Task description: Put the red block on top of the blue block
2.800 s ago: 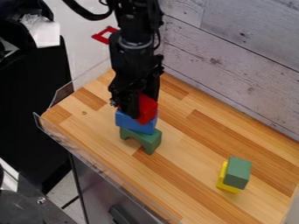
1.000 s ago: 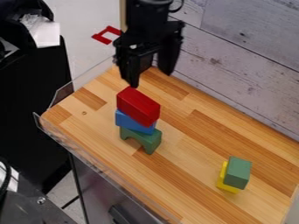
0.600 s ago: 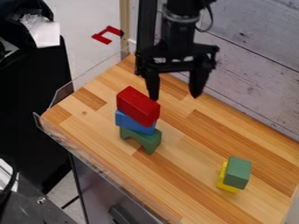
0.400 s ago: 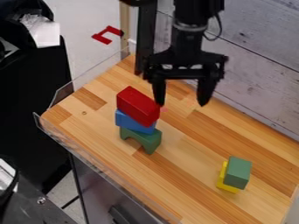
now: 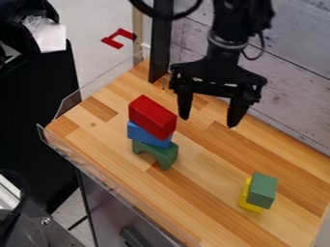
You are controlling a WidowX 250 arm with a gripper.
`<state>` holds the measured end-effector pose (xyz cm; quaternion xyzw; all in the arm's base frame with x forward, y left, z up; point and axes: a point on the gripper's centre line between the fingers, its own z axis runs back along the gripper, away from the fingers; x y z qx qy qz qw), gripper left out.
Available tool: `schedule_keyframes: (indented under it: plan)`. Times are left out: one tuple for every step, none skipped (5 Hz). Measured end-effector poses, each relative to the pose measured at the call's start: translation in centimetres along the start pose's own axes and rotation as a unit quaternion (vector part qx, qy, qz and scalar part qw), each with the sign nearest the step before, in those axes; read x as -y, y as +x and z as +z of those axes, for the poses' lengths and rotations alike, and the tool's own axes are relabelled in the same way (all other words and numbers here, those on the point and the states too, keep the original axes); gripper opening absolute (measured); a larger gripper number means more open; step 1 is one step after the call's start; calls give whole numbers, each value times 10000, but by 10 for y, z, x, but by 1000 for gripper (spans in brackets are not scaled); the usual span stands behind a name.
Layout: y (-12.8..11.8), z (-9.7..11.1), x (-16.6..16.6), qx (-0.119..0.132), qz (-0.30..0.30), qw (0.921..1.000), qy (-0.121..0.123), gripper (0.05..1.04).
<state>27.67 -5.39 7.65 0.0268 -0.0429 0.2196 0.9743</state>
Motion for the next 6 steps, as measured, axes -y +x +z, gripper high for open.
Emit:
schedule_keyframes:
  plan:
    - [-4,1,8,6,-424,9990,-114,1000]
    - [-10,3,17,-130,-941,9944,-463,1000]
    - [-16,6,24,-281,-1566,9846,-726,1000]
    - [-12,7,26,-298,-1909,9793,-611,1000]
    - [-14,4,27,-346,-1980,9781,-542,1000]
    - [-15,-6,27,-428,-1919,9792,-492,1000]
